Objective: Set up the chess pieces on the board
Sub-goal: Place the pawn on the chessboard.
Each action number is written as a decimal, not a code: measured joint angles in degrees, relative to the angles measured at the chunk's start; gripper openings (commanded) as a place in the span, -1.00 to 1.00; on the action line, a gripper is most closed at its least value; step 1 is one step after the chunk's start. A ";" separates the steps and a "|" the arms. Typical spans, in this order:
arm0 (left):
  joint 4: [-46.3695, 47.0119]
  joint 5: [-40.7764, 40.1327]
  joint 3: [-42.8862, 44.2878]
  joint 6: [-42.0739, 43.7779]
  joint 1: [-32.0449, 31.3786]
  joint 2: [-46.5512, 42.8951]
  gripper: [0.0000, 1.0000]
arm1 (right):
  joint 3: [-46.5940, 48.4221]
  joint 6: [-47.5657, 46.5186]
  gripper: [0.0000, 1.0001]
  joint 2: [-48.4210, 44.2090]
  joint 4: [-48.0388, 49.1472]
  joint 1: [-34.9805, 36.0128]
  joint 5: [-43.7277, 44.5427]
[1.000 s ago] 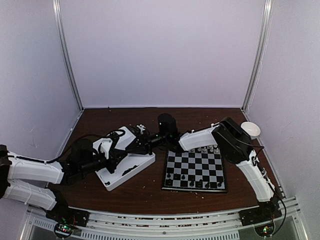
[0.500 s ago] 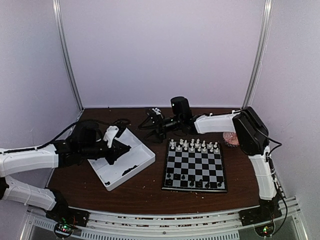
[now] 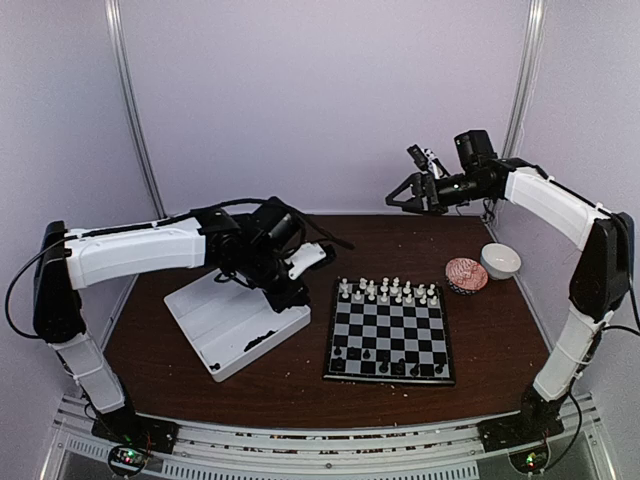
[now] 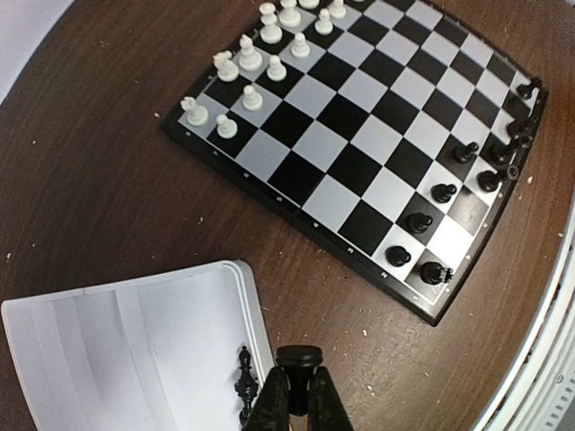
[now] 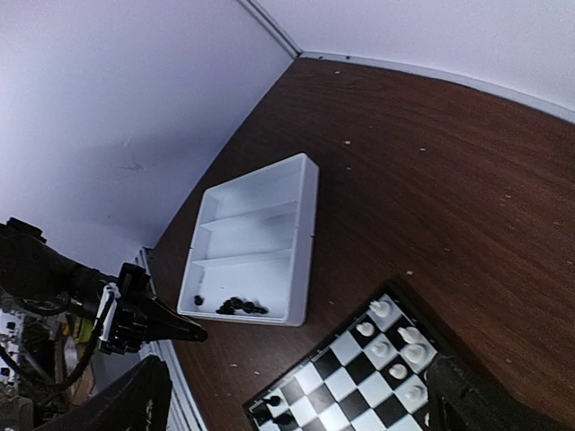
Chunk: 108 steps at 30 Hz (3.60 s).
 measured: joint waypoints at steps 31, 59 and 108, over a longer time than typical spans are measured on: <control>-36.33 -28.09 46.84 17.90 -12.70 41.20 -0.91 | -23.98 -8.20 0.99 -10.38 0.20 -14.73 -4.00; -32.48 -26.08 50.62 22.84 -13.40 46.95 -0.71 | -24.85 -6.19 0.99 -8.09 2.16 -16.63 -8.33; 20.68 -12.04 -22.91 -11.76 12.85 -12.20 -0.34 | -12.04 -34.64 0.14 -3.72 -15.65 22.82 28.22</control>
